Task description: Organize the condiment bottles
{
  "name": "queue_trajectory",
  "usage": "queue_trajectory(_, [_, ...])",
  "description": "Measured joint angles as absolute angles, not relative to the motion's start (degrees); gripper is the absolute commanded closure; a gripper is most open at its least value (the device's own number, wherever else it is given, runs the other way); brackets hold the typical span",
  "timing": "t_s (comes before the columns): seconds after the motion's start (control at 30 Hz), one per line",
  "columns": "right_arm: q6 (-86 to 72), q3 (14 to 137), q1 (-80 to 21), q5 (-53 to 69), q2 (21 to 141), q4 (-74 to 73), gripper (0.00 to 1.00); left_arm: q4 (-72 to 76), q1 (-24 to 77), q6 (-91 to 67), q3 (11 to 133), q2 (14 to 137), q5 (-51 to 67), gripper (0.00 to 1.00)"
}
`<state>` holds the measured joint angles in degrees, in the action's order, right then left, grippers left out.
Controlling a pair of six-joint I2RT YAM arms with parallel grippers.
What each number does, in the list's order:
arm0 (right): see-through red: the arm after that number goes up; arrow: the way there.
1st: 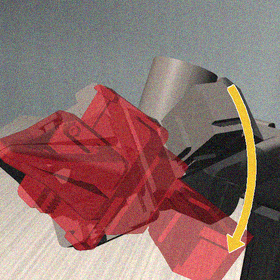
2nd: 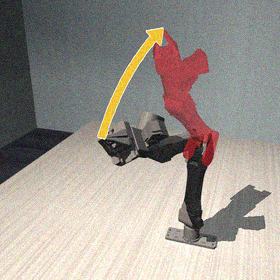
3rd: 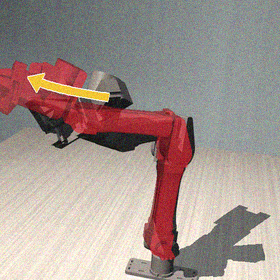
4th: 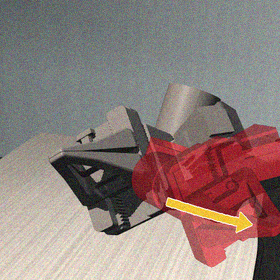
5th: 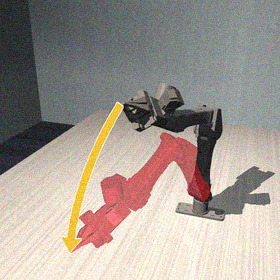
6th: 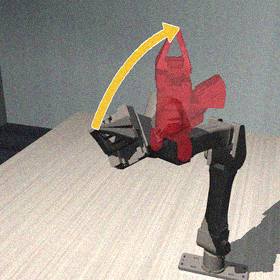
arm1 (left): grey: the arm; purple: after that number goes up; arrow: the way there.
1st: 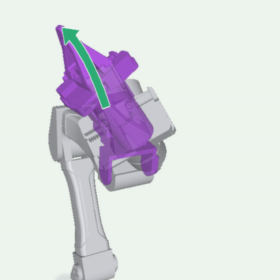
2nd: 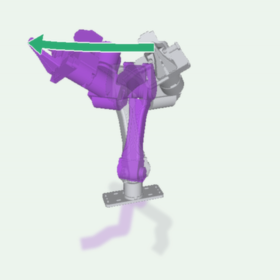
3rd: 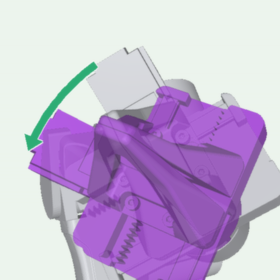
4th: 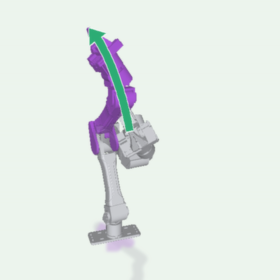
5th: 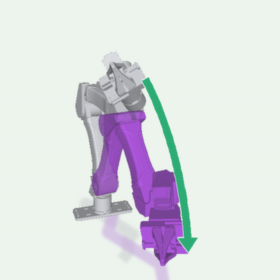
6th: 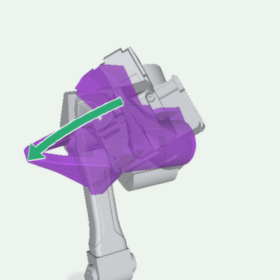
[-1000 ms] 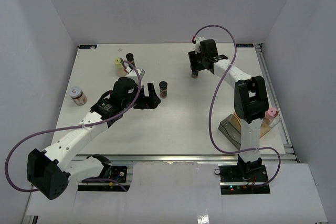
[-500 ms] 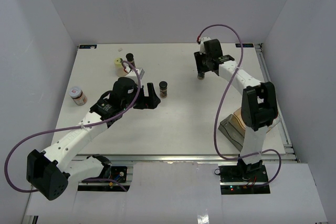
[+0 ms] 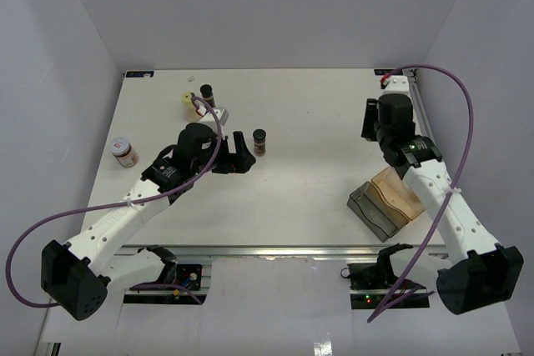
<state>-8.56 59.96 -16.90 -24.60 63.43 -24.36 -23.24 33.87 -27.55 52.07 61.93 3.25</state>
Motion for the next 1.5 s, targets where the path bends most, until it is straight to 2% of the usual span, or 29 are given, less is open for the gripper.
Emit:
queue_trajectory(0.3, [-14.54, 45.17, -13.07, -28.52, 54.59, -27.46, 0.92, -22.39, 33.87, -29.52, 49.87, 61.45, 5.41, 0.02])
queue_trajectory(0.5, [-17.16, 40.63, -12.47, -31.35, 49.75, -26.91, 0.92, -22.69, 33.87, -29.6, 49.5, 60.71, 5.39, 0.02])
queue_trajectory(1.0, [-19.41, 32.7, -12.43, -33.5, 49.05, -19.87, 0.91, -22.73, 33.87, -29.81, 49.47, 60.27, 5.34, 0.02])
queue_trajectory(1.1, [-19.74, 32.19, -12.43, -33.63, 49.66, -17.86, 0.87, -22.83, 33.87, -29.82, 49.43, 60.27, 5.32, 0.02])
queue_trajectory(1.27, [-20.96, 31.28, -12.42, -34.1, 51.0, -16.0, 0.71, -23.55, 33.87, -29.76, 49.43, 60.26, 5.23, 0.02])
queue_trajectory(1.3, [-21.3, 30.87, -12.4, -34.15, 51.0, -15.62, 0.62, -23.64, 33.87, -29.73, 49.43, 60.27, 5.15, 0.02])
queue_trajectory(1.33, [-21.67, 30.37, -12.39, -34.21, 51.02, -15.23, 0.58, -23.71, 33.87, -29.64, 49.43, 60.27, 5.11, 0.02])
queue_trajectory(1.5, [-23.32, 28.51, -12.38, -34.46, 51.11, -14.49, 0.44, -23.98, 33.87, -29.62, 49.43, 60.27, 5.08, 0.02])
